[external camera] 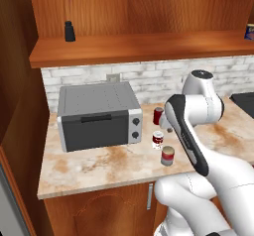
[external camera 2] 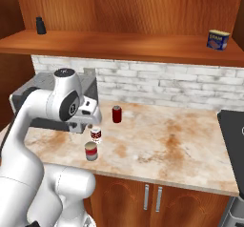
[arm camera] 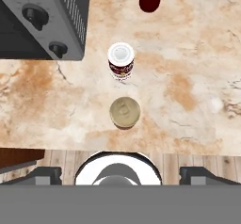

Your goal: Pick the cans from the counter and place them in their designated side in the cabinet.

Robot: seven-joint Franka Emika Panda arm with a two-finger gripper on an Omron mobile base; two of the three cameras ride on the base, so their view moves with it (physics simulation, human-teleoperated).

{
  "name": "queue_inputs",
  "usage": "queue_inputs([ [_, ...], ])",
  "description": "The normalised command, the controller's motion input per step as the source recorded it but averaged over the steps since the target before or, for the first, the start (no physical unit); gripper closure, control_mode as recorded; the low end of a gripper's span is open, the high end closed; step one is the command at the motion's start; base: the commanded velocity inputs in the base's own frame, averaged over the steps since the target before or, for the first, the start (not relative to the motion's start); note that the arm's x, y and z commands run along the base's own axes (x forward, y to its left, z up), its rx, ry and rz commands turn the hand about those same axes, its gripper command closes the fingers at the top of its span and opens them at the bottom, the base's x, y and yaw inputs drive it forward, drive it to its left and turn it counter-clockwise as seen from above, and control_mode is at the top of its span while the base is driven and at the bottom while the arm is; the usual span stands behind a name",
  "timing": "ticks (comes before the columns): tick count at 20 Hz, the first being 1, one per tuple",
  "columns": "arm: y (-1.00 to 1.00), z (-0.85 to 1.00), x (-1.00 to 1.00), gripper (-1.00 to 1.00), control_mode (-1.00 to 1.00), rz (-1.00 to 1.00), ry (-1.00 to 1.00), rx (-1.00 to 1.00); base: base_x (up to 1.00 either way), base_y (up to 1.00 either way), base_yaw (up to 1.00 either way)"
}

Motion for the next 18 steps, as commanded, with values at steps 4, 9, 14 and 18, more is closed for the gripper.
queue_inputs([
  [4, -0.04, -0.25, 0.0, -1.0, -1.0, 0.0, 0.02, 0.0, 0.0, 0.0, 0.0],
  [9, -0.05, -0.2, 0.01, -1.0, -1.0, 0.0, 0.0, 0.0, 0.0, 0.0, 0.0],
  [14, -0.03, -0.14, 0.1, -1.0, -1.0, 0.0, 0.0, 0.0, 0.0, 0.0, 0.0],
  [18, -0.01, -0.17, 0.11, -1.0, -1.0, 0.0, 0.01, 0.0, 0.0, 0.0, 0.0],
])
